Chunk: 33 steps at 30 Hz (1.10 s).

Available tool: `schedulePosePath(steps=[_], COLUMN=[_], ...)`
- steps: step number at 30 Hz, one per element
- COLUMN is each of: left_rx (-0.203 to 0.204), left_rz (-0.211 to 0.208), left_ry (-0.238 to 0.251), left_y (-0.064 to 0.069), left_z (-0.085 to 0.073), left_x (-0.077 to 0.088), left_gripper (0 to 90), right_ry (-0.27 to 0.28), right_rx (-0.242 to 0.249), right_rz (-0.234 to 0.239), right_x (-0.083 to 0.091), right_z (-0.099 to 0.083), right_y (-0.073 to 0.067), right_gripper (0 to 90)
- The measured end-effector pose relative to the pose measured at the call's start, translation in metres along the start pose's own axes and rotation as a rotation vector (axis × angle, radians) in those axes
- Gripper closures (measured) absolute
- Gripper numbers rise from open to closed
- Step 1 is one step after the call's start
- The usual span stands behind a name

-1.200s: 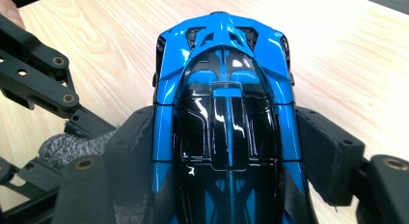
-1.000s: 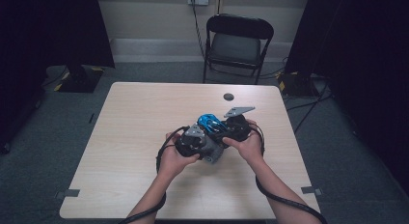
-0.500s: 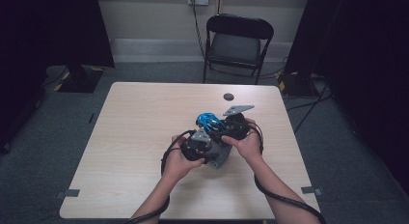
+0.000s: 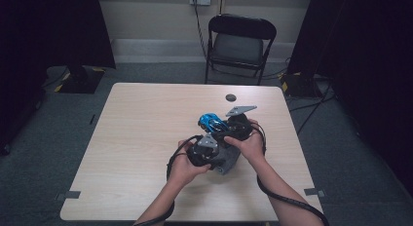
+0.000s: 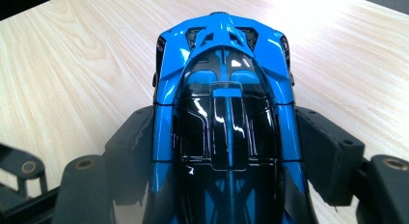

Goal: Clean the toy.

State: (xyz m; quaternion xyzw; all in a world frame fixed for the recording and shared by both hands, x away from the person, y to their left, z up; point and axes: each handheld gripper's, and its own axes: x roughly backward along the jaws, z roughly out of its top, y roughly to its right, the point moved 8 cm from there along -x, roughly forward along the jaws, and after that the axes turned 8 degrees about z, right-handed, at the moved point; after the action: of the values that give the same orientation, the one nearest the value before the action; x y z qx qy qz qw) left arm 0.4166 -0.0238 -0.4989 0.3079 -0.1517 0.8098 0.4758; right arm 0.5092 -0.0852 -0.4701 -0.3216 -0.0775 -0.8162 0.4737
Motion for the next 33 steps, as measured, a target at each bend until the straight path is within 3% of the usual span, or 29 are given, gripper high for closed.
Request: schedulePosePath(steps=[6, 15, 25, 29, 33], left_rx=[-0.021, -0.026, 0.029, 0.045, 0.086], left_rz=[-0.02, 0.008, 0.111, 0.142, 0.184], left_ry=[-0.011, -0.023, -0.026, -0.034, -0.039], left_y=[0.006, -0.003, -0.039, -0.051, -0.068], left_z=[-0.001, -0.012, -0.037, -0.046, -0.058], left_x=[0.0, 0.018, 0.05, 0.057, 0.062], left_gripper=[69.4, 69.3, 69.2, 69.1, 69.1], right_ry=[0.011, -0.002, -0.032, -0.038, -0.053], right_rx=[-0.016, -0.036, -0.078, -0.094, -0.103], right_rz=[-0.011, -0.055, -0.106, -0.121, -0.132], right_x=[0.002, 0.014, 0.026, 0.028, 0.029], right_z=[0.0, -0.008, -0.035, -0.045, -0.053], right_y=[0.005, 0.022, 0.042, 0.05, 0.056], right_gripper=[28.3, 28.3, 28.3, 28.3, 28.3])
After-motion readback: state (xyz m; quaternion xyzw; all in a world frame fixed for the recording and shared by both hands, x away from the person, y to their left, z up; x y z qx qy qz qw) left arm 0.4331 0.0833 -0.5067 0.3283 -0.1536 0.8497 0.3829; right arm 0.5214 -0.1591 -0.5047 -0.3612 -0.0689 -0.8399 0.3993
